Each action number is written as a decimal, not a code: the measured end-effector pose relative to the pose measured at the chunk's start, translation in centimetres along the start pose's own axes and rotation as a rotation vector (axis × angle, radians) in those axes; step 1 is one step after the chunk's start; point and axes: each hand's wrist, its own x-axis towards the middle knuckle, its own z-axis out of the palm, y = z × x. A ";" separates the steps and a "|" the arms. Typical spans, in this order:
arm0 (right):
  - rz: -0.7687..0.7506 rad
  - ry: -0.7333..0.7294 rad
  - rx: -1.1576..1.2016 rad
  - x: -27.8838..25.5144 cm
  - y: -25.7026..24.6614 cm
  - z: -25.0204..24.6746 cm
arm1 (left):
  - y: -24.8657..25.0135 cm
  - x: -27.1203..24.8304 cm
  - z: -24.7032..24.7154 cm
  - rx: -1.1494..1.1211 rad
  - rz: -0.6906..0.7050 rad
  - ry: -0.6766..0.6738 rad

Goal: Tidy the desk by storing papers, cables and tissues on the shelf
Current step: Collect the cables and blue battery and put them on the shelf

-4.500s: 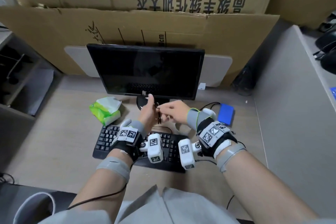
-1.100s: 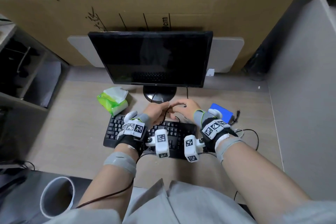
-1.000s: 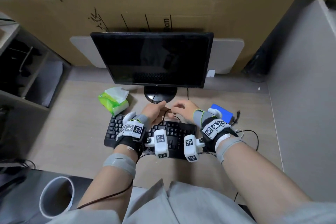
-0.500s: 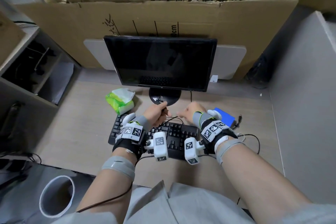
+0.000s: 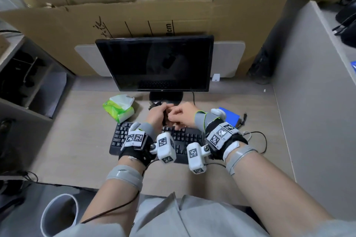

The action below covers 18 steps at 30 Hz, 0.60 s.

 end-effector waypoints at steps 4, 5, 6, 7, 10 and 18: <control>0.041 -0.045 0.016 -1.4 1.3 -1.0 | 0.1 -0.6 0.8 -0.072 -0.017 -0.118; 0.062 -0.045 -0.021 -1.7 1.4 -1.3 | 0.1 -0.7 0.9 -0.087 -0.023 -0.139; 0.093 -0.019 -0.054 -2.0 1.3 -1.5 | 0.2 -0.9 1.0 -0.098 -0.029 -0.156; 0.119 0.018 -0.084 -2.2 1.2 -1.6 | 0.5 -1.3 1.2 -0.100 -0.040 -0.169; 0.077 0.305 -0.207 -1.6 1.3 -2.5 | 1.4 -2.3 1.5 -0.050 -0.086 -0.222; -0.083 0.114 -0.132 -0.8 -1.9 -0.7 | 2.6 -4.4 0.9 0.269 -0.124 -0.304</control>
